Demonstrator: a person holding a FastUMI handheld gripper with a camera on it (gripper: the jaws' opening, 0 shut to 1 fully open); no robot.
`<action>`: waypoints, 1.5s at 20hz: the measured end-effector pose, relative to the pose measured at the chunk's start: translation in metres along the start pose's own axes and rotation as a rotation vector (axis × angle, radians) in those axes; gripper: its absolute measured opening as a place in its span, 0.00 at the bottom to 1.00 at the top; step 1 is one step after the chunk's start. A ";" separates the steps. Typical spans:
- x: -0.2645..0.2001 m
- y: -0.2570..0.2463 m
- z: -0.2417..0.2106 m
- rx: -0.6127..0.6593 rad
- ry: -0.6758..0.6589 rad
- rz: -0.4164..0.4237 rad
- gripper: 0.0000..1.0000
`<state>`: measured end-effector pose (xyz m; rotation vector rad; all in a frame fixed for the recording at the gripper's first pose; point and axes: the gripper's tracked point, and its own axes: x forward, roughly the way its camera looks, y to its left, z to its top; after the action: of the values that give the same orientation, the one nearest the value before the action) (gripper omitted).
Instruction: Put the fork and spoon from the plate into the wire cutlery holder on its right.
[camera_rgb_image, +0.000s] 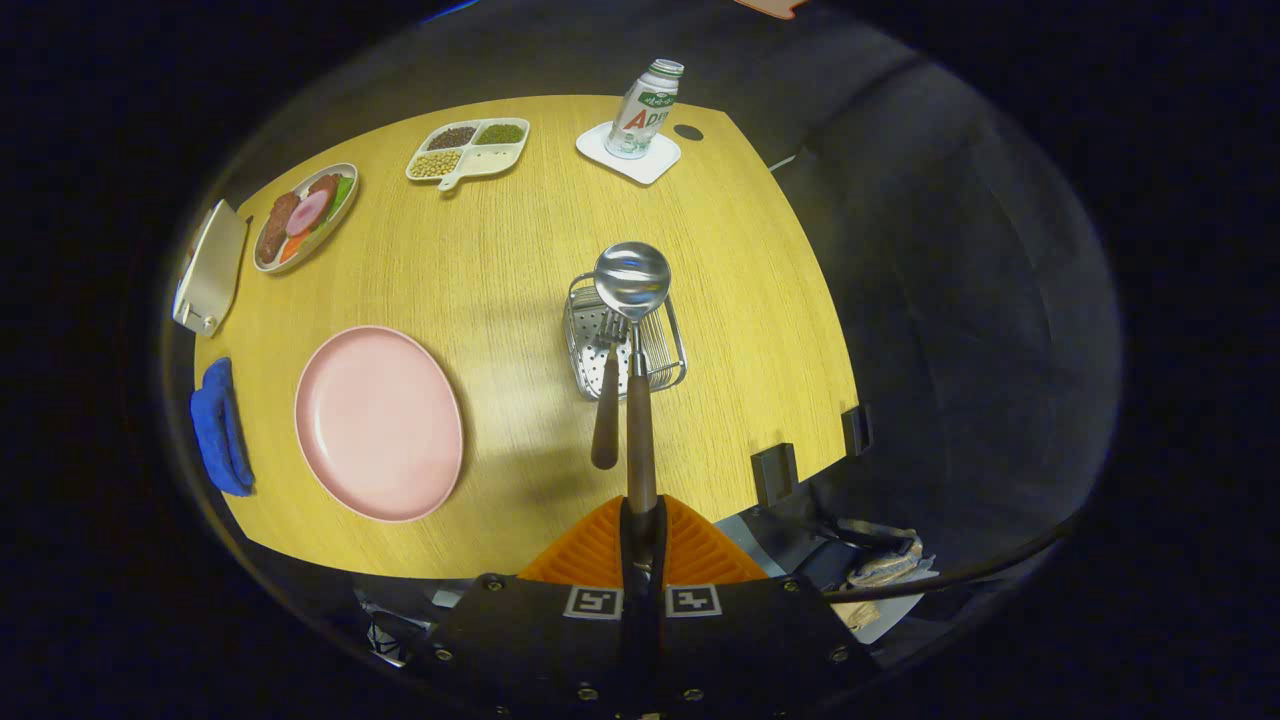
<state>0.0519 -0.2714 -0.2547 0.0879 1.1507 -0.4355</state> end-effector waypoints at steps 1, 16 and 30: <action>0.004 -0.003 0.000 -0.006 0.009 0.001 0.02; 0.044 -0.005 -0.006 -0.067 0.131 0.033 0.02; 0.019 -0.005 0.016 -0.083 0.070 0.044 0.16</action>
<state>0.0705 -0.2863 -0.2643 0.0558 1.2319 -0.3474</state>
